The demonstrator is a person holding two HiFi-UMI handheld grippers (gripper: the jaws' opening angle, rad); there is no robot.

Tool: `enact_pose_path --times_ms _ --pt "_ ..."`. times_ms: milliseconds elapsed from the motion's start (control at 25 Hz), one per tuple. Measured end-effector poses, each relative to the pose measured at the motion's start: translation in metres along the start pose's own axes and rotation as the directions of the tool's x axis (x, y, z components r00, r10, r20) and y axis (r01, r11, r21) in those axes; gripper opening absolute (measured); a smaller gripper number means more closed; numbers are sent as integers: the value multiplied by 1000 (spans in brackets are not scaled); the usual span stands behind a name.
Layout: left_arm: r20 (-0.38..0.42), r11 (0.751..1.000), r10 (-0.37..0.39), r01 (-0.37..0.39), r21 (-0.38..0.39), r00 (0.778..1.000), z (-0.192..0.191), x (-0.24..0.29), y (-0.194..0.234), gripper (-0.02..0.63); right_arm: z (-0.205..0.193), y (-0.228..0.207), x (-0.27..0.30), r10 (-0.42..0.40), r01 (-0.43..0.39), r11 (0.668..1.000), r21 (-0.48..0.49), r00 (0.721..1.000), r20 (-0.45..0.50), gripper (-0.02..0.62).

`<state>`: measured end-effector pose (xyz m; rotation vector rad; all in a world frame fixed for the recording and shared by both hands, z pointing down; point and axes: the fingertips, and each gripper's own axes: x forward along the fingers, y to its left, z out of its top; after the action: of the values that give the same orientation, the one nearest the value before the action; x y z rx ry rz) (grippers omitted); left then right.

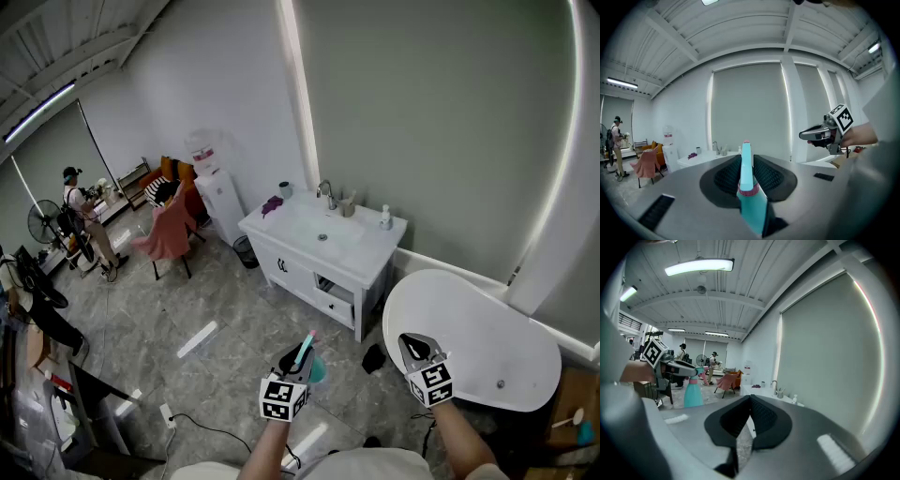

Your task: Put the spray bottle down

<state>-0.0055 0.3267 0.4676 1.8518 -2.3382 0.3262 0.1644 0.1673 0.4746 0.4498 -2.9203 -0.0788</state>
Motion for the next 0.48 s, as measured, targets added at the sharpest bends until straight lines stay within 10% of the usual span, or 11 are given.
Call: enact_pose_path --times_ms 480 --pt "0 1000 -6 6 3 1000 4 3 -9 84 2 -11 -4 -20 19 999 42 1000 18 11"
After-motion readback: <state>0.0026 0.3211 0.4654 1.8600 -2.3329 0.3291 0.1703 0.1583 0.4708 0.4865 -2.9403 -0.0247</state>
